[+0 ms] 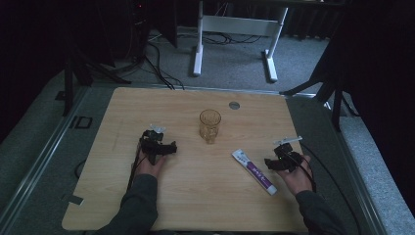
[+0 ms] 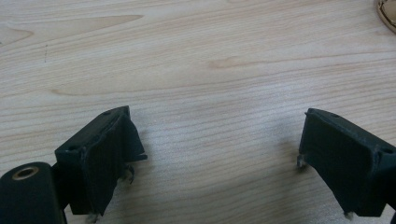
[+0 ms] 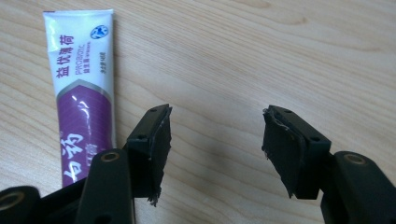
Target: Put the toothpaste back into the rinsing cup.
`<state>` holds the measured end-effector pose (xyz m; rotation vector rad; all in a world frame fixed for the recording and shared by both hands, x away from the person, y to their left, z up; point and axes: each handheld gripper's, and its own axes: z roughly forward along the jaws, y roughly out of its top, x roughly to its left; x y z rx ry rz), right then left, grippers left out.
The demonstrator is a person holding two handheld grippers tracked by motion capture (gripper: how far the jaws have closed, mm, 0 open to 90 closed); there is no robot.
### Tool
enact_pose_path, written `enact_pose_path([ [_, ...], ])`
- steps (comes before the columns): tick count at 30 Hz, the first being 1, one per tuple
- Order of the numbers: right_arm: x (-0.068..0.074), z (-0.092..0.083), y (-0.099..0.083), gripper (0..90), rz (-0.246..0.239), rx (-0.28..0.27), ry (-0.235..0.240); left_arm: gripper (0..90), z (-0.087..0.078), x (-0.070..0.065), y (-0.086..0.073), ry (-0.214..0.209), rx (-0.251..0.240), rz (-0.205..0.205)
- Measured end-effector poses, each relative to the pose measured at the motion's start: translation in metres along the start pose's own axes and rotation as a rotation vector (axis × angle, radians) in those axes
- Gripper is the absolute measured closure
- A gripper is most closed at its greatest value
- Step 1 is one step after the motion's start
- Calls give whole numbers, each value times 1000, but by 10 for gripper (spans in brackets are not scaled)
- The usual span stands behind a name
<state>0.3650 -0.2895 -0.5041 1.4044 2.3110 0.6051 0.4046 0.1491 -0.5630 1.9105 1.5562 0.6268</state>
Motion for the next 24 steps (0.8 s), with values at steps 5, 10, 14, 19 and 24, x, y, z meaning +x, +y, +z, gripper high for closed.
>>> enact_pose_path([
  [5, 5, 0, 2, 432, -31, 8, -13, 100, 0, 0, 0, 2, 0, -2],
  [10, 3, -2, 4, 440, -19, 16, -12, 101, -1, 0, -1, 2, 0, -3],
  [14, 0, -12, 10, 459, 12, 15, 3, 101, -1, 0, -1, 3, -1, -2],
  [19, 1, -21, 15, 465, 10, 11, 11, 102, -1, -1, -1, 3, -1, -4],
  [24, 2, -25, 17, 466, -4, 23, 17, 102, -1, -1, -1, 4, -1, -4],
])
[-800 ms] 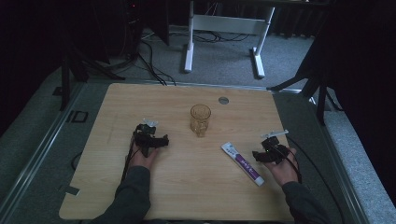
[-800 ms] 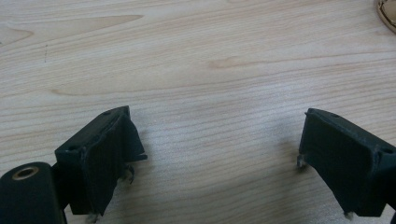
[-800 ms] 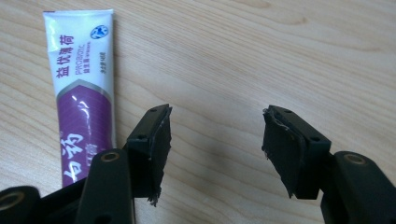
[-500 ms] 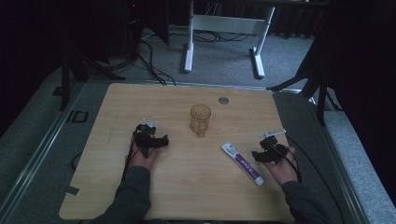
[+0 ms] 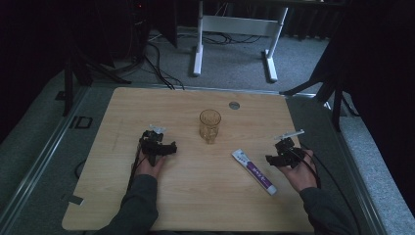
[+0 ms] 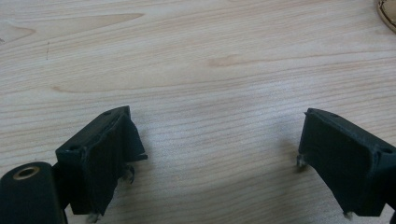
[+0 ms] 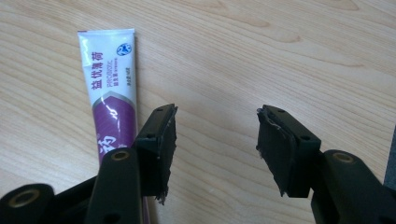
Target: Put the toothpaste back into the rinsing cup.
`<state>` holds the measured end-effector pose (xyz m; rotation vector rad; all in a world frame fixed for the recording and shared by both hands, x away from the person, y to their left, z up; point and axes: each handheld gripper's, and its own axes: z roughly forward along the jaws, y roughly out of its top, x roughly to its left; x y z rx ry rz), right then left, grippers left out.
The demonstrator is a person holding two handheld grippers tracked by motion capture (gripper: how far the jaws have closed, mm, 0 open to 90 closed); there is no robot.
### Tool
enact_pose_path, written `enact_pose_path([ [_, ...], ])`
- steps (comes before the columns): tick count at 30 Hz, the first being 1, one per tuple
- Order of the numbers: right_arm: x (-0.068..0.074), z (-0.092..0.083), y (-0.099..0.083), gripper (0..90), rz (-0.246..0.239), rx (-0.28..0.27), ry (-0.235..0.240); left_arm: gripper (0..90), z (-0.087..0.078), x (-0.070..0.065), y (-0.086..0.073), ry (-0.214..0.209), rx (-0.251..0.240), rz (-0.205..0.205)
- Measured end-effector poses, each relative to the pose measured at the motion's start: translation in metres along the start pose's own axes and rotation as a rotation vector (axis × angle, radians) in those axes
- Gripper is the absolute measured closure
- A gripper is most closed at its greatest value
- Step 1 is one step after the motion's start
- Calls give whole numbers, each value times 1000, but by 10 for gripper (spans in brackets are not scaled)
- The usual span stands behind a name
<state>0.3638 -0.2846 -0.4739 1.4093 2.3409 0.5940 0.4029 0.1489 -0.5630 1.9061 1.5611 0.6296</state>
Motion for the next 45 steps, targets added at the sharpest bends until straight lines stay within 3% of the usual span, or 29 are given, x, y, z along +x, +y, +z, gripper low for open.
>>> enact_pose_path([
  [6, 0, -5, 3, 479, 30, 34, 38, 102, 0, 0, 0, 0, 1, 0],
  [13, -1, -12, 8, 494, 9, 54, 51, 102, 0, 0, 0, 0, 1, 0],
  [28, -6, -24, 18, 494, 21, 87, 77, 102, 0, 0, 0, 0, 1, 0],
  [45, 3, -16, 24, 514, -12, 147, 118, 101, 0, 0, 0, -1, 0, 0],
])
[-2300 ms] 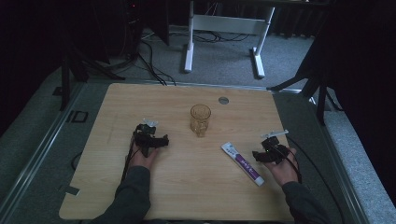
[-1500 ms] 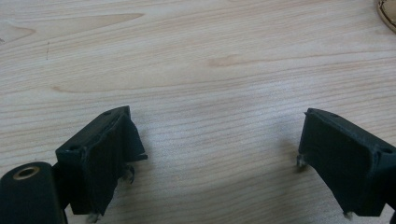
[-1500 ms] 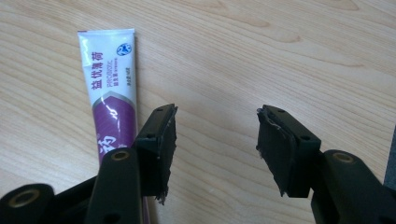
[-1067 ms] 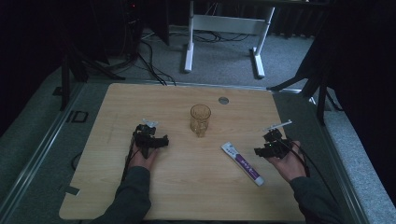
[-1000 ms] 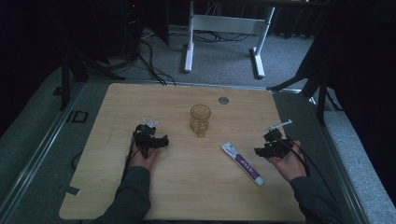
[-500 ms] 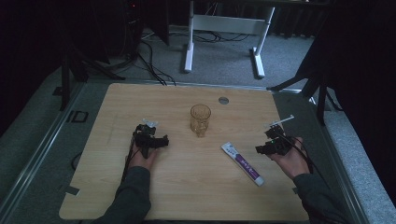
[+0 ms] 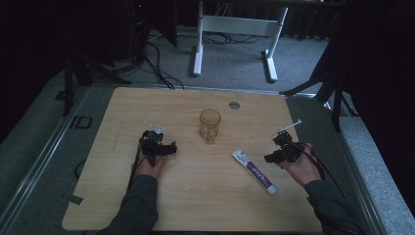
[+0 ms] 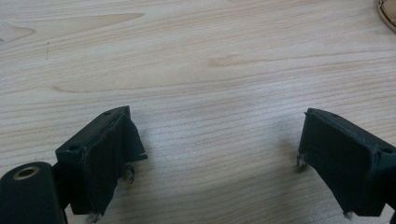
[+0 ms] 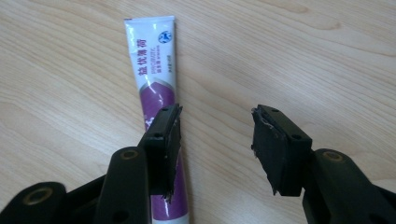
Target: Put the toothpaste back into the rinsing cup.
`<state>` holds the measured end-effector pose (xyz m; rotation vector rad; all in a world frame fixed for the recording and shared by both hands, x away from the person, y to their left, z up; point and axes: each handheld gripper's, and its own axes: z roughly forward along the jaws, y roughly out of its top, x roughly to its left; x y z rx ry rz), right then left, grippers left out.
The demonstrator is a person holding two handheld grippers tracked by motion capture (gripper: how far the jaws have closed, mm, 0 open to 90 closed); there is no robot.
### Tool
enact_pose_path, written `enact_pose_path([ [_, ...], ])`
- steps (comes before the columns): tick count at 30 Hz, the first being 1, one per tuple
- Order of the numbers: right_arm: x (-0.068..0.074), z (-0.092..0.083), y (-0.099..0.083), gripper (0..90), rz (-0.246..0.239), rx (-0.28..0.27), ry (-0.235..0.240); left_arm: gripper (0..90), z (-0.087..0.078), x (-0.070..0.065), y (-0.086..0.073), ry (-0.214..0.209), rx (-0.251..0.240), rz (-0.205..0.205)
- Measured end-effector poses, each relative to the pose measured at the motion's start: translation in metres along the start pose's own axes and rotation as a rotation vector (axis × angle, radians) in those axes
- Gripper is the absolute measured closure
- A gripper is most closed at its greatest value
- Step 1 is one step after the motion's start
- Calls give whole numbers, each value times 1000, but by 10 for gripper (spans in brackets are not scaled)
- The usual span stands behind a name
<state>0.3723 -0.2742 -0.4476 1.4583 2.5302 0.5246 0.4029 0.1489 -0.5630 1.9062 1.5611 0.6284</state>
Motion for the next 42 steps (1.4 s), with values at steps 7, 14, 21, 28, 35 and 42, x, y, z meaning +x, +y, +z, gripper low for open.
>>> enact_pose_path([
  [7, 8, 6, 3, 527, -27, 37, 10, 102, 0, 0, 0, 1, 0, 0],
  [14, 10, 13, 5, 535, -30, 72, 39, 102, 0, 0, 0, 1, 0, 0],
  [21, 18, 20, 7, 533, -66, 119, 33, 101, 0, 0, 0, 0, 0, 0],
  [28, 20, 23, 8, 530, -81, 141, 35, 102, 0, 0, 0, 0, 1, 0],
  [35, 20, 25, 9, 526, -87, 166, 36, 101, 0, 0, 0, 0, 0, 0],
  [42, 20, 30, 11, 516, -87, 188, 45, 102, 0, 0, 0, 0, 0, 0],
])
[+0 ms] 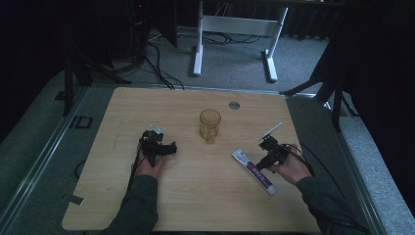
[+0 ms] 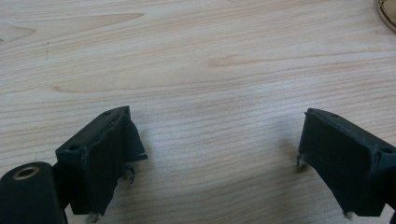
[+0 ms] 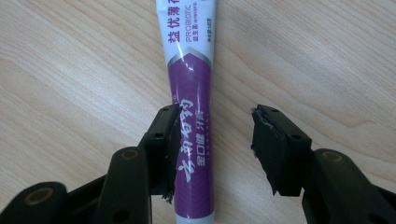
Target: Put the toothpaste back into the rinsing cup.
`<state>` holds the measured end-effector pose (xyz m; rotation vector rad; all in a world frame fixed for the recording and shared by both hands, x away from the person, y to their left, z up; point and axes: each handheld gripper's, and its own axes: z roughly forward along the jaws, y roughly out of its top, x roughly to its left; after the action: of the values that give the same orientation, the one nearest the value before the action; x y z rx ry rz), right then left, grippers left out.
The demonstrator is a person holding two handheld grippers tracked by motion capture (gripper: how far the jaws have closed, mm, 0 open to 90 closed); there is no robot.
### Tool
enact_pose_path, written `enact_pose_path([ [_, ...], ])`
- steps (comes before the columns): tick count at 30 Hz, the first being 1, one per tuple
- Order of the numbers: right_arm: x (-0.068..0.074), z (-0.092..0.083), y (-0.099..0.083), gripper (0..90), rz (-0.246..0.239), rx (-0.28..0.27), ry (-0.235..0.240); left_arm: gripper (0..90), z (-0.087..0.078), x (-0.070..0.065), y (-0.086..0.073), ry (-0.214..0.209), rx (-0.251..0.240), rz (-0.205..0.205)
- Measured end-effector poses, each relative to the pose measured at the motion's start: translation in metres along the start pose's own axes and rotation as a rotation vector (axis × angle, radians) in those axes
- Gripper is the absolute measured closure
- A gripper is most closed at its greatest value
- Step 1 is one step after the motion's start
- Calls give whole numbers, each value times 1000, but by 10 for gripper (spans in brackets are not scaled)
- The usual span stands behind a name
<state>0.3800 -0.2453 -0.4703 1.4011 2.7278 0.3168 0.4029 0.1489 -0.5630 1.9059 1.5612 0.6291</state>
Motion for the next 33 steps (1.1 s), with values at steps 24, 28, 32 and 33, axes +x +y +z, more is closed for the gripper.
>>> enact_pose_path([
  [24, 3, 14, 5, 507, -20, 54, 18, 102, 0, 0, 0, 0, 0, 0],
  [28, 6, 15, 7, 506, -30, 52, 30, 102, 0, 0, 0, 0, 0, 0],
  [32, 8, 16, 8, 506, -32, 57, 35, 102, 0, 0, 0, 0, 0, 0],
  [33, 8, 17, 8, 506, -34, 57, 35, 102, 0, 0, 0, 0, 0, 0],
])
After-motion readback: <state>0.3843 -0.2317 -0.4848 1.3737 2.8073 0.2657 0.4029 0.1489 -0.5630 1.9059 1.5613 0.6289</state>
